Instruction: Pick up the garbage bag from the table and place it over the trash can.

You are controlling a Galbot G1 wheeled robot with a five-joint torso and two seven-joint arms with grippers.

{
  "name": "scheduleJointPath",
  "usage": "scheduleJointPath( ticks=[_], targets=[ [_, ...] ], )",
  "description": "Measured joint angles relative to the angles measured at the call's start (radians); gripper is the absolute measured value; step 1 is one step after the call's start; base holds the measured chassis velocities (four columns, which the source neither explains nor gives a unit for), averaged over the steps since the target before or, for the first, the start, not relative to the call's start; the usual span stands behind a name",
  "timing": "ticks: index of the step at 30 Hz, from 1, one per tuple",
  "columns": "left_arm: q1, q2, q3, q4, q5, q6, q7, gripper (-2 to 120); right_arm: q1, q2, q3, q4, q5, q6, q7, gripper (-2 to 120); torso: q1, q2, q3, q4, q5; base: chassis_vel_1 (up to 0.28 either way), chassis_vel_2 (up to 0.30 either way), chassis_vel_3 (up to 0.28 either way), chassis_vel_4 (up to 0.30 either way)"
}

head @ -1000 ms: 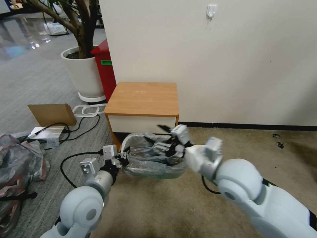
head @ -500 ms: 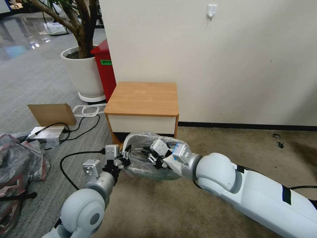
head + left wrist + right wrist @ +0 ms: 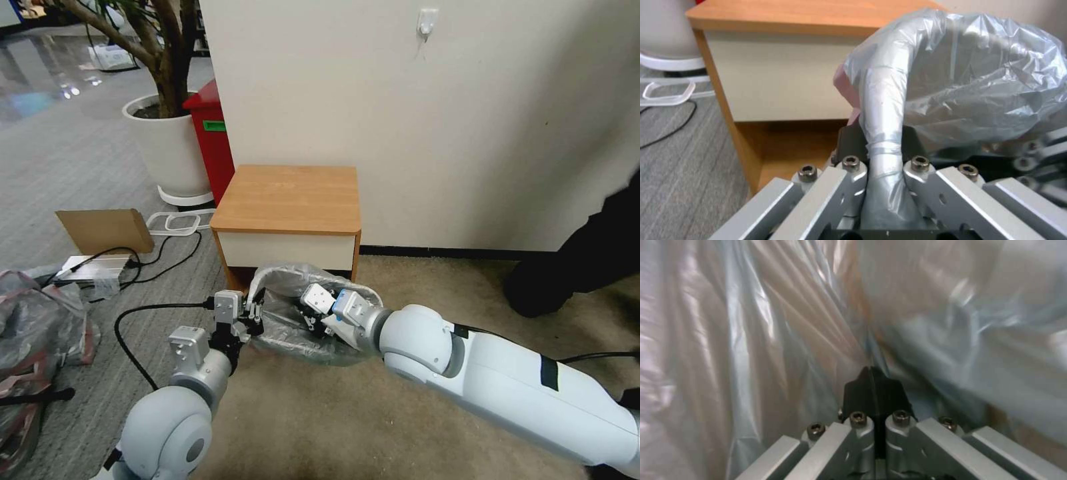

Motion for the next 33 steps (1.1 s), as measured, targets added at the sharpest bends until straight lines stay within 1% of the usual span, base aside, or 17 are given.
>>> scheduleJointPath(
  ticks=[8,16,20,25,30,33],
  targets=[
    [-0.004,0.004,0.006,-0.004,0.038,0.000,0.027,5,0.049,0.015,-0.040,-0.046,-0.022,0.001,0.026,0,0.000,0.000,0.000,0.0000,0.0000,0.000,0.000,0.000,0.000],
    [-0.024,0.006,0.010,-0.005,0.025,0.009,0.029,5,0.071,0.025,-0.082,-0.074,-0.059,0.002,0.037,0,0.000,0.000,0.000,0.0001,0.0000,0.000,0.000,0.000,0.000],
    [-0.040,0.001,0.017,-0.005,-0.002,0.047,0.026,5,0.086,0.032,-0.109,-0.093,-0.118,0.002,0.037,0,0.000,0.000,0.000,0.0000,0.0000,0.000,0.000,0.000,0.000],
    [-0.050,-0.004,0.024,-0.007,-0.014,0.080,0.019,5,0.123,0.034,-0.150,-0.108,-0.137,0.002,0.032,0,0.000,0.000,0.000,0.0000,0.0000,0.000,0.000,0.000,0.000],
    [-0.071,-0.004,0.034,-0.006,-0.016,0.090,0.015,5,0.158,0.045,-0.194,-0.133,-0.134,0.002,0.030,0,0.000,0.000,0.000,0.0000,-0.0001,0.000,0.000,0.000,0.000],
    [-0.076,-0.004,0.036,-0.006,-0.016,0.092,0.014,5,0.165,0.050,-0.204,-0.143,-0.132,0.002,0.030,0,0.000,0.000,0.000,0.0000,0.0000,0.000,0.000,0.000,0.000]
  ],
)
